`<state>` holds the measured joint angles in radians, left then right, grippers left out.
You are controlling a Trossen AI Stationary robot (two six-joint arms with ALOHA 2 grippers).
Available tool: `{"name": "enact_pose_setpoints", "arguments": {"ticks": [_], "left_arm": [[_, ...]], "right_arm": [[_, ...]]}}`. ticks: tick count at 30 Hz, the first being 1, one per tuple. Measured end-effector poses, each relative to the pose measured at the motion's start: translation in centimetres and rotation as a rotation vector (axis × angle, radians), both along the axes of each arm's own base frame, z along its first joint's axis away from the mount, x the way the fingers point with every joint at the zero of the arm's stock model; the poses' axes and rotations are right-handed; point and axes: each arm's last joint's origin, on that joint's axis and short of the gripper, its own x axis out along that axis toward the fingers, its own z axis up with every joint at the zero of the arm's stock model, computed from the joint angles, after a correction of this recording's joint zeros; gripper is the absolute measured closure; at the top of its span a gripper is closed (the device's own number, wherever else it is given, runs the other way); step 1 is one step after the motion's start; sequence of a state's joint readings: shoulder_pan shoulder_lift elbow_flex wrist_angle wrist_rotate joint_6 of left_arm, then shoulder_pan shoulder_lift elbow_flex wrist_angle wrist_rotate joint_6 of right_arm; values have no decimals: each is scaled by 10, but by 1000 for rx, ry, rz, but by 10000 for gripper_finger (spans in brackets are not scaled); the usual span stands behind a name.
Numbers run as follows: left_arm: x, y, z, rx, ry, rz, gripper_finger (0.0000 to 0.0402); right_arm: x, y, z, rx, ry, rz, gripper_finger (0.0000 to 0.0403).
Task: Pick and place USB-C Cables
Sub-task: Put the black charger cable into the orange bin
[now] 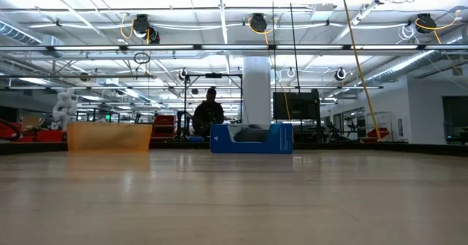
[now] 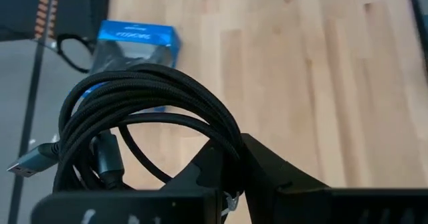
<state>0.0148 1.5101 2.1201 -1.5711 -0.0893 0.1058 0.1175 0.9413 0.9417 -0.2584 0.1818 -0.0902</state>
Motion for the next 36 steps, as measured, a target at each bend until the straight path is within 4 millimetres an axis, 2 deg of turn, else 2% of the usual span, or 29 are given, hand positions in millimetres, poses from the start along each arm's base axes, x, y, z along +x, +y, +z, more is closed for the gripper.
{"name": "enact_pose_setpoints", "arguments": {"ticks": [10, 18, 25, 36], "left_arm": [[-8, 55, -1, 52, 17, 180, 364], [-15, 100, -27, 50, 150, 319, 364], [-18, 121, -52, 16, 254, 380, 364], [-27, 135, -56, -14, 261, 482, 364]], "right_arm": [[0, 0, 0, 0, 1, 0, 403], [0, 0, -1, -1, 6, 0, 403], [0, 0, -1, -2, 10, 0, 403], [-1, 0, -2, -5, 24, 1, 403]]}}
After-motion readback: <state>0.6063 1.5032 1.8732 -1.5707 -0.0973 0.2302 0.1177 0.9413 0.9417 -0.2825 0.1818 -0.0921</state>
